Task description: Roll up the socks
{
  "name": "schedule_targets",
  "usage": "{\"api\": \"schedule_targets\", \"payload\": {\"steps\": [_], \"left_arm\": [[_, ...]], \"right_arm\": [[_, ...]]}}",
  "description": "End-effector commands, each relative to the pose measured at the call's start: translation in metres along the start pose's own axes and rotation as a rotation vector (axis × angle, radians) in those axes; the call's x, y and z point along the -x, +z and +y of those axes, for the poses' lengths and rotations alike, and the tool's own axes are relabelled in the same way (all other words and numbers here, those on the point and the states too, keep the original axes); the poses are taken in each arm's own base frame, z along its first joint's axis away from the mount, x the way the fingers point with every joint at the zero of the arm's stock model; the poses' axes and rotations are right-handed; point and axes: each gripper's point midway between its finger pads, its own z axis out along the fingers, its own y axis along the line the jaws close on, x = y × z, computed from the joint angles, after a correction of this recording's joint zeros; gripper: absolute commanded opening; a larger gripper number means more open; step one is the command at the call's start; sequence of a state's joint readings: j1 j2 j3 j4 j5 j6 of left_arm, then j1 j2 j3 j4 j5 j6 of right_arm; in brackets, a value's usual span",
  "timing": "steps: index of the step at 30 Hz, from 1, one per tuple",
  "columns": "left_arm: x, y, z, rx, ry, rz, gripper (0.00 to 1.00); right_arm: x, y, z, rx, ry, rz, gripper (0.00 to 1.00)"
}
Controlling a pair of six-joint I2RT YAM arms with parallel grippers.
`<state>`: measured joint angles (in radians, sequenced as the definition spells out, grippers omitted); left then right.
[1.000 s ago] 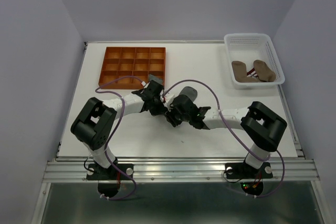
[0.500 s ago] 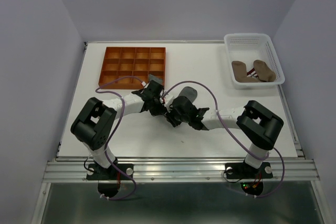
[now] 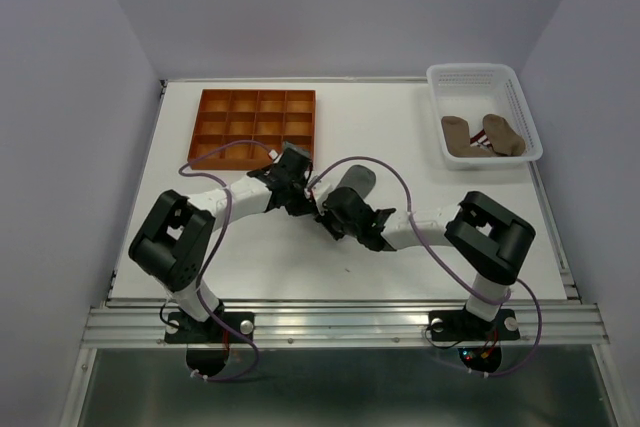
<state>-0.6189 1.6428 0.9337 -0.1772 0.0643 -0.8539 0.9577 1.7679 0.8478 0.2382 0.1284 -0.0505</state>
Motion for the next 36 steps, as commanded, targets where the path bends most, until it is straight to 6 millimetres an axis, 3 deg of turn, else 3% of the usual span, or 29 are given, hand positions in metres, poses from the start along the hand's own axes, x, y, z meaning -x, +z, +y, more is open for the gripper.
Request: {"api": "schedule_targets", "payload": {"steps": [1,5,8,13,18,22,28,33,36], "left_arm": [[0.025,-0.029,-0.026,-0.091,0.007,-0.078,0.22],[0.028,-0.032,-0.021,-0.083,-0.003,-0.093,0.29],[0.029,-0.033,-0.017,-0.083,-0.012,-0.098,0.35],[0.03,-0.034,-0.014,-0.083,-0.012,-0.101,0.36],[0.028,-0.038,-0.011,-0.087,-0.01,-0.106,0.38],[0.021,-0.036,-0.008,-0.09,-0.008,-0.084,0.39],[0.012,-0.033,-0.001,-0.089,-0.001,-0.062,0.39],[0.006,-0.031,0.0,-0.106,-0.001,-0.048,0.39],[0.001,-0.025,0.006,-0.099,-0.006,-0.037,0.4]], "right_arm": [[-0.034,0.004,-0.006,-0.064,-0.009,0.105,0.19],[-0.032,0.004,-0.011,-0.101,0.021,0.1,0.05],[-0.021,0.002,-0.002,-0.063,0.093,0.073,0.01],[-0.001,-0.004,0.025,0.065,0.215,0.041,0.01],[0.01,-0.008,0.03,0.162,0.39,0.051,0.01],[0.013,-0.007,0.015,0.223,0.536,0.065,0.01],[0.008,-0.007,0.027,0.39,0.677,0.092,0.01],[0.011,-0.008,0.015,0.403,0.753,0.083,0.01],[0.017,-0.013,0.021,0.496,0.806,0.064,0.01]]}}
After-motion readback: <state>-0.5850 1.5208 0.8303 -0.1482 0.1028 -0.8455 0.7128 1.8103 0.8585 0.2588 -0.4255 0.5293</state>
